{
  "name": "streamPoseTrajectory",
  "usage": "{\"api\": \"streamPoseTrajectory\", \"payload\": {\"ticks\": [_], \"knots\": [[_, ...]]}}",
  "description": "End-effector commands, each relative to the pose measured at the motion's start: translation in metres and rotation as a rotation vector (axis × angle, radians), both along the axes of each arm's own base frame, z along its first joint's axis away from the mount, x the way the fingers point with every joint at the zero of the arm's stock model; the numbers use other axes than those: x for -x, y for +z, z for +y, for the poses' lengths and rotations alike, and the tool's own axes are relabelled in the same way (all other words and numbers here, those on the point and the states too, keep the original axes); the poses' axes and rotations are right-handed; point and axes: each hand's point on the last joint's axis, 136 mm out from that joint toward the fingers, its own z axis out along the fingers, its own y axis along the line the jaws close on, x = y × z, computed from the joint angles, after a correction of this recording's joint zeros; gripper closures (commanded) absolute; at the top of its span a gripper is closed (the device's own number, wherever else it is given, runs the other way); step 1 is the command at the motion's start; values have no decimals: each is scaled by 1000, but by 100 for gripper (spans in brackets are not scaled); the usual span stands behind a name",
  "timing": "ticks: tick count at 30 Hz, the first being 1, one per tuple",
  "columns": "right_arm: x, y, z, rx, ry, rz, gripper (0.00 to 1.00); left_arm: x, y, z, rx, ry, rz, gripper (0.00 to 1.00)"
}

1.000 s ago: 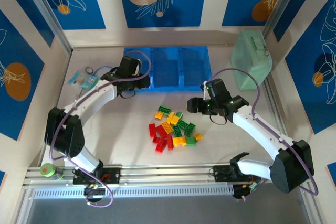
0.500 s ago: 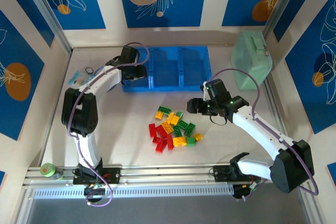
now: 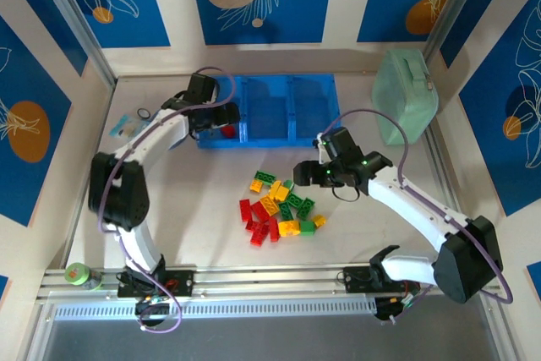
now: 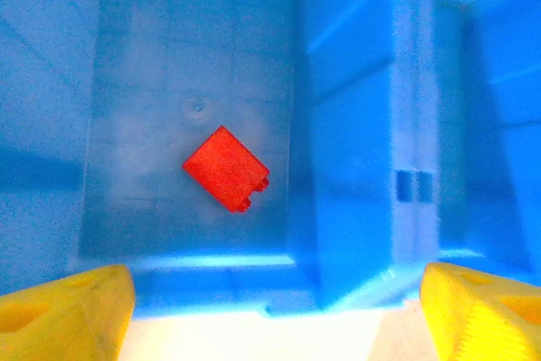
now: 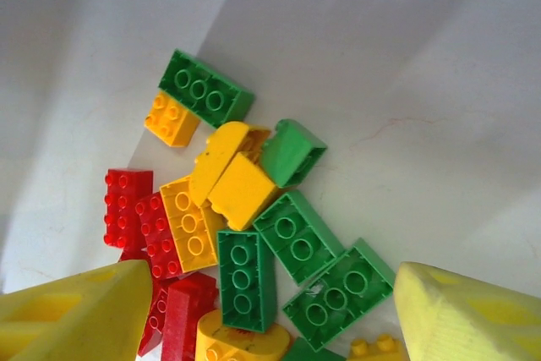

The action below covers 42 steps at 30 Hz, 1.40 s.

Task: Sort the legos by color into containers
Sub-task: Place the lego in the container, then pick up the lego from the center of the table.

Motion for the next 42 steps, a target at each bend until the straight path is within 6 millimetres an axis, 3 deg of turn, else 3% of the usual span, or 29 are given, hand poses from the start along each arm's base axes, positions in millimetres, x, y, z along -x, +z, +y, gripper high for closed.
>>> {"api": "streamPoseTrajectory", "payload": {"ticks": [1,5,6,13,19,26,42], "knots": [[-1,7,21,21,120,-41,24,24,37,3,30,-16,-100,15],[-7,6,47,57,270,-81,29,60,37,8,47,-29,-132,16],[-11,5,52,78,308,-103,34,71,34,10,48,-28,-134,16],[-32,-10,83,150,501,-104,33,131,10,26,32,-35,-117,17],[-48,-35,98,185,585,-38,34,164,-16,31,76,-23,-80,18],[-48,-55,104,216,690,-31,35,179,-31,29,65,-37,-63,19],[-57,-90,102,307,788,-49,33,181,-44,26,55,-45,-42,19]]}}
